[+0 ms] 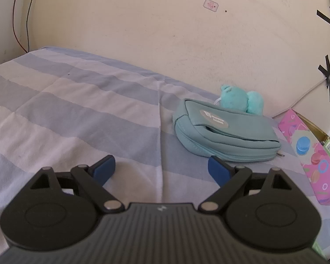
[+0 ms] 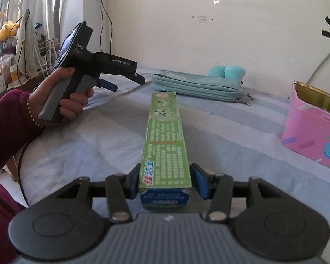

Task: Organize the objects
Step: 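Carry the Crest toothpaste box toward the pink tin with the right tool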

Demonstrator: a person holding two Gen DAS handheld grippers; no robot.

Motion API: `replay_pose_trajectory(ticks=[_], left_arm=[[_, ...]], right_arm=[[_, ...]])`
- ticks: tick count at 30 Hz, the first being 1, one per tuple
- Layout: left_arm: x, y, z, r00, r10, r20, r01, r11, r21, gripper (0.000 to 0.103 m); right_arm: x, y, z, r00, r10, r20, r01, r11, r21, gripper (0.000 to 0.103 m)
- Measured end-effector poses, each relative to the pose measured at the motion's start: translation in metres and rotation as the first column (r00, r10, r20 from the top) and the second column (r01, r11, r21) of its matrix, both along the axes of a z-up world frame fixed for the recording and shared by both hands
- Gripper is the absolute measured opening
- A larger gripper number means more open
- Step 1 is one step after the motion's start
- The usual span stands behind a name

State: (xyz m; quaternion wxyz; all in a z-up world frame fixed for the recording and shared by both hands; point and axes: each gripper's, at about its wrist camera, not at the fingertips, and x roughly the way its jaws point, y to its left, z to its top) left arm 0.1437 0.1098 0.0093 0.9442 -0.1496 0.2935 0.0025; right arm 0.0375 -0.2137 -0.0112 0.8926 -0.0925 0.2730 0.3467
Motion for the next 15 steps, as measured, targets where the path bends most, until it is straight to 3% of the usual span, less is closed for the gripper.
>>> replay_pose_trajectory(ticks=[15], left_arm=[[-0.0011, -0.0007, 0.0012, 1.0, -0.005, -0.002, 0.005, 1.0, 0.0, 0.094]], right_arm=[[0.0014, -0.0022, -0.002, 1.0, -0.015, -0.015, 0.015, 1.0, 0.008, 0.058]])
